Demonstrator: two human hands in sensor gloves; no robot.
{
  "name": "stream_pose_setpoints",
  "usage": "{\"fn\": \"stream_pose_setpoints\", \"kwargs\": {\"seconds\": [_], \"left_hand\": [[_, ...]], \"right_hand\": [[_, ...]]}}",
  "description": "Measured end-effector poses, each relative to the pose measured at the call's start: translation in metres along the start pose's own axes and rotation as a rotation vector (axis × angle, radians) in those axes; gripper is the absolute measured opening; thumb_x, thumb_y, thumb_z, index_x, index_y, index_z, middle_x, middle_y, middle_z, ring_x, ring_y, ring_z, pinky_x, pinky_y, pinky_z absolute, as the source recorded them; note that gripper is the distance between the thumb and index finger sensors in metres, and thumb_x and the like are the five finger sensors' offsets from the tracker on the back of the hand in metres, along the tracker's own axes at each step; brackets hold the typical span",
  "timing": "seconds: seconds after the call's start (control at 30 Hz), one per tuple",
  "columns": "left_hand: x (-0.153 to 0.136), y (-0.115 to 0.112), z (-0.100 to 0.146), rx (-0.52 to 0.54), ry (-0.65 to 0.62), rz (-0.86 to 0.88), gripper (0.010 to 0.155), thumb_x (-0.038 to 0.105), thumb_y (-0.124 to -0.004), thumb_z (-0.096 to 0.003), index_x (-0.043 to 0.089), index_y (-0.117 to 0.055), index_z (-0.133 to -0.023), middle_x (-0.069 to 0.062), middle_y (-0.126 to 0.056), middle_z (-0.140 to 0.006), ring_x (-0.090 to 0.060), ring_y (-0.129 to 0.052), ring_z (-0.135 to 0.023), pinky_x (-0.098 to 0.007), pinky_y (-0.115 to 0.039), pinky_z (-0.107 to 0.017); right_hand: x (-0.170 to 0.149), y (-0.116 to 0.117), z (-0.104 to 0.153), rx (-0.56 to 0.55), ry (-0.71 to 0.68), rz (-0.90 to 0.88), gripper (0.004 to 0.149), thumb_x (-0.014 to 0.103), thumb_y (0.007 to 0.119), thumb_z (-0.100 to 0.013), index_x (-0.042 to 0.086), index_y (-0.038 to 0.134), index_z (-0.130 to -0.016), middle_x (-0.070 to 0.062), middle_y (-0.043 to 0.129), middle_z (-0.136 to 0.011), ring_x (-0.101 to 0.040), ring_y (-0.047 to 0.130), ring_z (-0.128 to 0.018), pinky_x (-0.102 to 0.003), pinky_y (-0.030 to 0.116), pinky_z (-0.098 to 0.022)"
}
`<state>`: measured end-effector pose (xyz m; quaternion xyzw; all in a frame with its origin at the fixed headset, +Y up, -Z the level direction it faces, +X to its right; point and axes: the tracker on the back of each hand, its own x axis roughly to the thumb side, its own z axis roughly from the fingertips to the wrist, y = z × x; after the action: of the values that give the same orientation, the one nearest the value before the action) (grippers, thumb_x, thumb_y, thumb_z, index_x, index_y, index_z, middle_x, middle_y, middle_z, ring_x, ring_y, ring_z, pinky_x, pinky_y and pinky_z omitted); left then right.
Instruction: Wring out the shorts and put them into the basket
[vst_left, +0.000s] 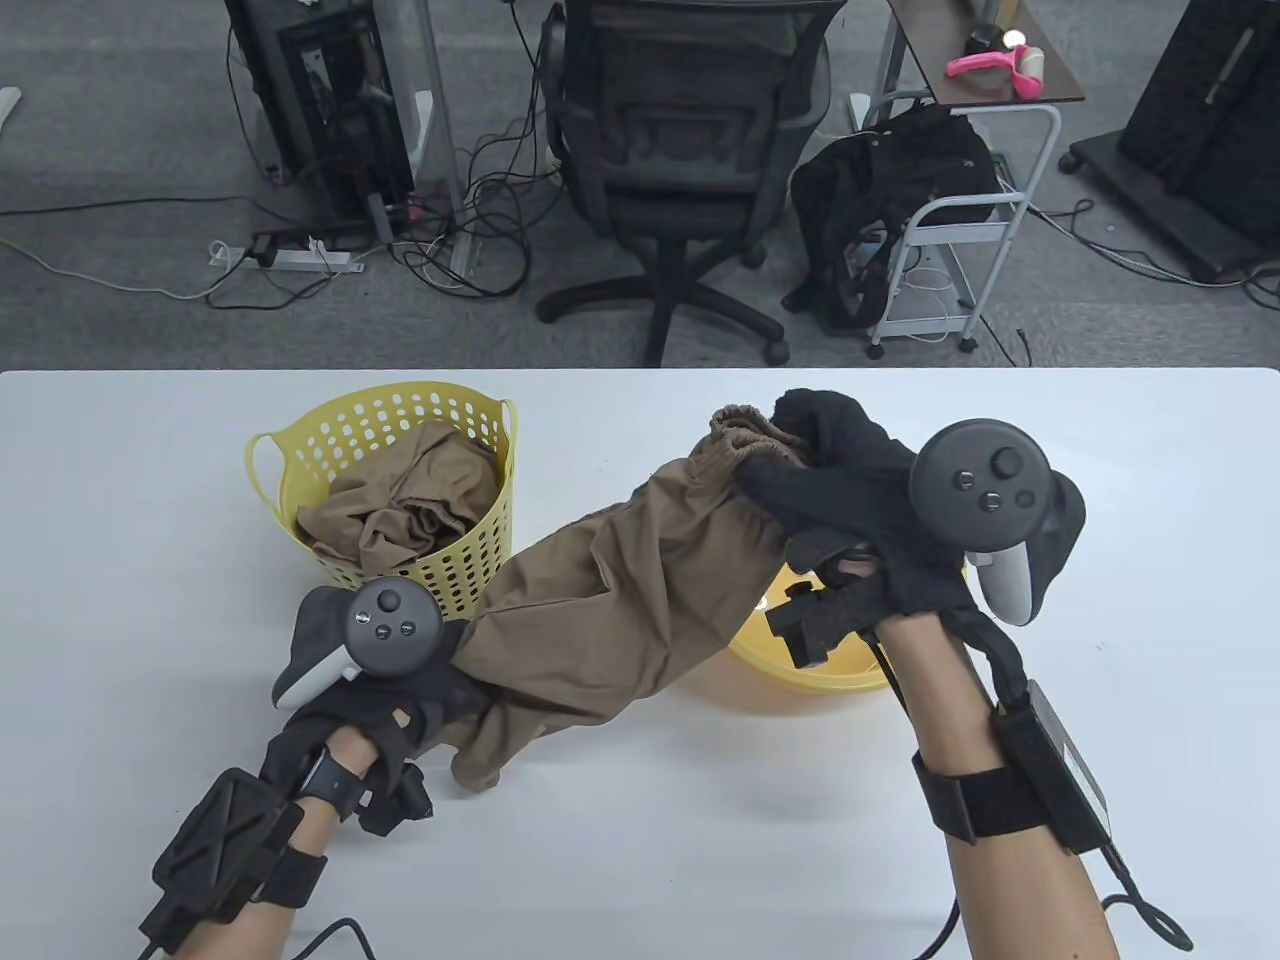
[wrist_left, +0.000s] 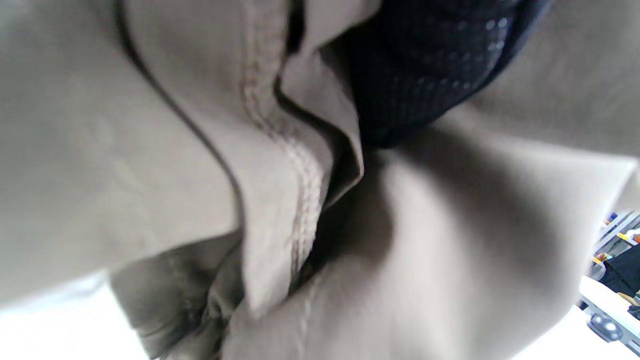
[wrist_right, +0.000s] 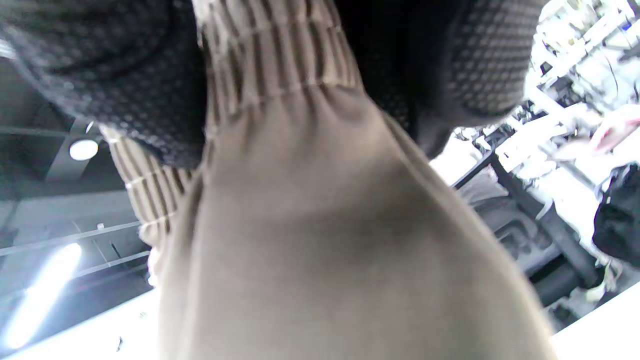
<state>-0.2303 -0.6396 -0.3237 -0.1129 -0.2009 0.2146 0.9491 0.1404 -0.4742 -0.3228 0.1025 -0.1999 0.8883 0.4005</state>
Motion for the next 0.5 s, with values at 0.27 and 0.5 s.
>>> {"fn": "stream_pose_setpoints", "kwargs": {"seconds": [0.27, 0.5], "left_hand": [[0.016, 0.033, 0.012, 0.109, -0.042, 0.046, 0.069, 0.033, -0.105, -0.0398, 0.007, -0.074, -0.095, -0.006, -0.103, -0.068, -0.033, -0.113, -0.058, -0.062, -0.083, -0.05], [0.035, 0.045, 0.016, 0.173, -0.092, 0.199, 0.069, 0.031, -0.1, -0.0445, 0.003, -0.068, -0.099, -0.01, -0.099, -0.074, -0.037, -0.109, -0.064, -0.064, -0.08, -0.051]], "right_hand": [[-0.005, 0.021, 0.014, 0.013, -0.068, 0.188, 0.067, 0.046, 0.098, -0.042, 0.005, 0.074, -0.089, -0.016, 0.09, -0.076, -0.037, 0.101, -0.055, -0.037, 0.09, -0.041], [-0.004, 0.048, 0.022, 0.053, -0.098, 0.242, 0.066, 0.045, 0.099, -0.042, 0.005, 0.075, -0.088, -0.016, 0.091, -0.076, -0.036, 0.102, -0.054, -0.036, 0.092, -0.039]]}}
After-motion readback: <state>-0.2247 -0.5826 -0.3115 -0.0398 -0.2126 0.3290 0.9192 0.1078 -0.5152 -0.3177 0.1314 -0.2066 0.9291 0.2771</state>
